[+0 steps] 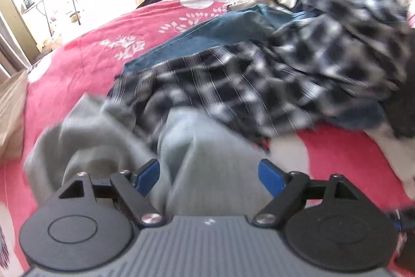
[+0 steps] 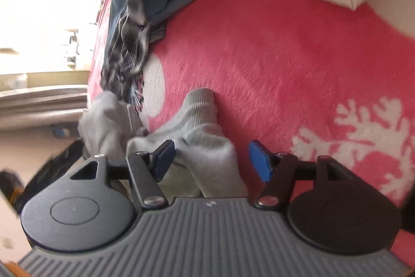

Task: Fold clothes

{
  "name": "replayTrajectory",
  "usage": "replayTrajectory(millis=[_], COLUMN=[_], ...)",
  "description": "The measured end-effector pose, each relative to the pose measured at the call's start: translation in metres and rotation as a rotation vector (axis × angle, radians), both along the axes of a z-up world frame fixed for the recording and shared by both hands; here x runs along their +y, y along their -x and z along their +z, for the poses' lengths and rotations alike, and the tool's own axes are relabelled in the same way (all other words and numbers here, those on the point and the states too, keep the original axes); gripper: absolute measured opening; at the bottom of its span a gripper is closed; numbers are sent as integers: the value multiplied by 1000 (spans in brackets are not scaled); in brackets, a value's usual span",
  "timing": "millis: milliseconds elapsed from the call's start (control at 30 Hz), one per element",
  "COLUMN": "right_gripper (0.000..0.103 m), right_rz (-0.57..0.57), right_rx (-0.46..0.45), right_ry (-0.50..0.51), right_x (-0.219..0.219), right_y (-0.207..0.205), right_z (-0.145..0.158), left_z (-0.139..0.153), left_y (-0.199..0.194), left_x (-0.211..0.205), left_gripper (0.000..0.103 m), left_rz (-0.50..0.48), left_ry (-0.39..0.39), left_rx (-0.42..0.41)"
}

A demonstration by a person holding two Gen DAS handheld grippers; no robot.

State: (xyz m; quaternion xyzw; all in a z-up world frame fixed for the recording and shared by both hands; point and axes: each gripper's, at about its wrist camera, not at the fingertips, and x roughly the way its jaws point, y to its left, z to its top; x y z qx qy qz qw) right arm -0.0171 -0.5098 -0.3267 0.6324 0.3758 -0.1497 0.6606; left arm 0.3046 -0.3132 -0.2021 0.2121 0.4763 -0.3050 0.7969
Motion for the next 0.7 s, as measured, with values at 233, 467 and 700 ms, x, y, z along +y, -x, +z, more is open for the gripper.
replayTrajectory(millis=[233,467,700], right_gripper=[61,12,11], right_rz=[-35,3,107], right_rx=[1,-69,-426], right_ry=[-98,63,226], right_x=[0,-7,-16], right_y=[-17,-40,-69], right_z=[-29,10,104], left_z=[-49,-8,77], left_y=[-52,-42,6], left_x=[-48,0,143], left_gripper=[42,13,12], left_rz=[74,139,352], left_ry=[-176,-55,209], left_rx=[88,32,-71])
